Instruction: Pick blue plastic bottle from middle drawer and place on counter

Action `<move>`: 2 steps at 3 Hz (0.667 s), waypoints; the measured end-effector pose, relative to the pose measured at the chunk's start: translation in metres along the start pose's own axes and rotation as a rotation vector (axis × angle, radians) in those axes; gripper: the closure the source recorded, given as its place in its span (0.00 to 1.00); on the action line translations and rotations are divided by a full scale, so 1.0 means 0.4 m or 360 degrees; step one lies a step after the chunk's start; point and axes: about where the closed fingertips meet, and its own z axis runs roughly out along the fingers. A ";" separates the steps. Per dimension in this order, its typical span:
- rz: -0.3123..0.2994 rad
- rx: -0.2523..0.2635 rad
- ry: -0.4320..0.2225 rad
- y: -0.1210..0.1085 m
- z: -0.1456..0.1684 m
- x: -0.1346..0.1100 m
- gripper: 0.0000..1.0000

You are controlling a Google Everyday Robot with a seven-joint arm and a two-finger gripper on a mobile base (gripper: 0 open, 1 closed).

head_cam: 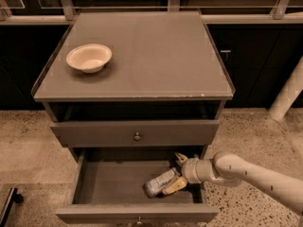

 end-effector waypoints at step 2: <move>0.0079 0.0094 -0.0009 0.048 0.042 0.033 0.00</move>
Offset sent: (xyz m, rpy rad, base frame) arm -0.0248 0.0152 -0.0287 -0.0041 -0.0012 -0.1282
